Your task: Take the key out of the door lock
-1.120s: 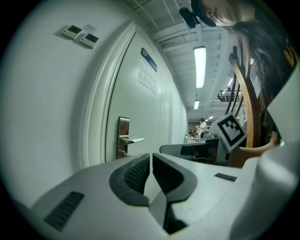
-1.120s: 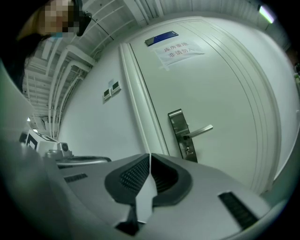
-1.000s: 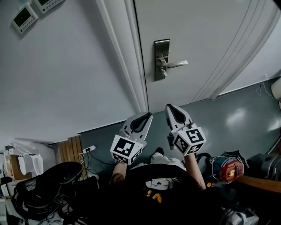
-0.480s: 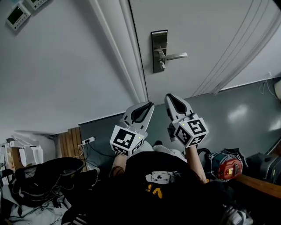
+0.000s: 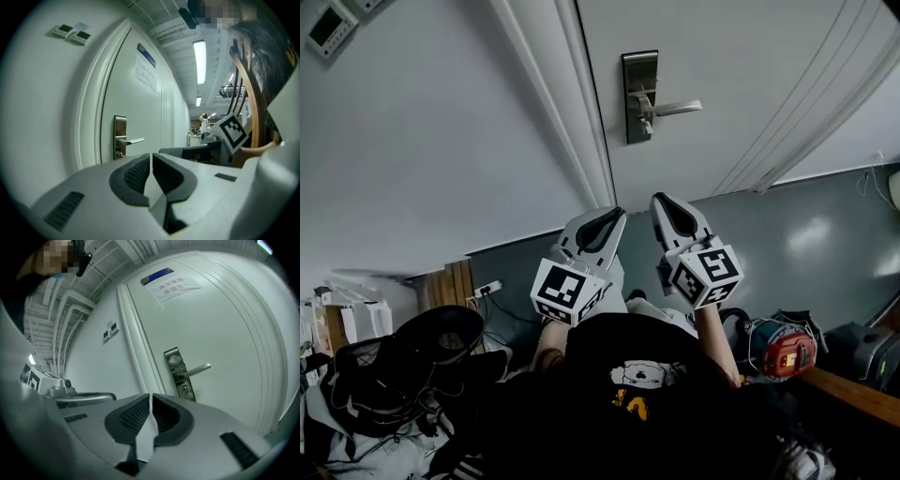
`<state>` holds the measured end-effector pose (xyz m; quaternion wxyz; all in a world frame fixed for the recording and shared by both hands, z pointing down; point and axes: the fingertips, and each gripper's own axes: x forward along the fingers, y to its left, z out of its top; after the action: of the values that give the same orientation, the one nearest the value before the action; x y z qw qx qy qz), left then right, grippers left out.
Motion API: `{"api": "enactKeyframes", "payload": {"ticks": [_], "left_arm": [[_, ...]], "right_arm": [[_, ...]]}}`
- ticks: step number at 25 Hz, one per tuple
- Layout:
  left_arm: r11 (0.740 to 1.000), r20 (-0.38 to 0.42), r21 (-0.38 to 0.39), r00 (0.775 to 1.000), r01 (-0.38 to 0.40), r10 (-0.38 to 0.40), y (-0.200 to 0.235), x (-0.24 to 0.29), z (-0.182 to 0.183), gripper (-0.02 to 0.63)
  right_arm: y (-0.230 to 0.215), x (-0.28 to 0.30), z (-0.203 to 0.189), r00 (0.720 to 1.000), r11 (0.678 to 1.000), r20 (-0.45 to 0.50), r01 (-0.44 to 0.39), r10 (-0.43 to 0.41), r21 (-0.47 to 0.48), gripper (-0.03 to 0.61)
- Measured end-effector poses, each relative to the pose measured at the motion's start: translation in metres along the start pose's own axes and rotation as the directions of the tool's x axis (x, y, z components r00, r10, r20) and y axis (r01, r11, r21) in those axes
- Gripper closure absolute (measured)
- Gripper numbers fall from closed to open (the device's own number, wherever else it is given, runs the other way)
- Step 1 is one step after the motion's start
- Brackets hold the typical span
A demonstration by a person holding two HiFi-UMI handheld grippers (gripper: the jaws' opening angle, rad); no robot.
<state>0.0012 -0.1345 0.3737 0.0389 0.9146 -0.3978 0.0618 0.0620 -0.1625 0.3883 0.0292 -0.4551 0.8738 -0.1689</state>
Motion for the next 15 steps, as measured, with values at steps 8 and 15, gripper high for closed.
{"api": "enactKeyframes", "payload": {"ticks": [8, 15], "left_arm": [[1.0, 0.001, 0.017, 1.0, -0.005, 0.005, 0.009, 0.008, -0.001, 0.591], [1.0, -0.012, 0.015, 1.0, -0.005, 0.005, 0.019, 0.015, -0.007, 0.591]], "right_arm": [[-0.01, 0.011, -0.009, 1.0, 1.0, -0.023, 0.015, -0.016, -0.027, 0.571], [-0.025, 0.024, -0.018, 0.998, 0.999, -0.047, 0.034, -0.035, -0.018, 0.571]]}}
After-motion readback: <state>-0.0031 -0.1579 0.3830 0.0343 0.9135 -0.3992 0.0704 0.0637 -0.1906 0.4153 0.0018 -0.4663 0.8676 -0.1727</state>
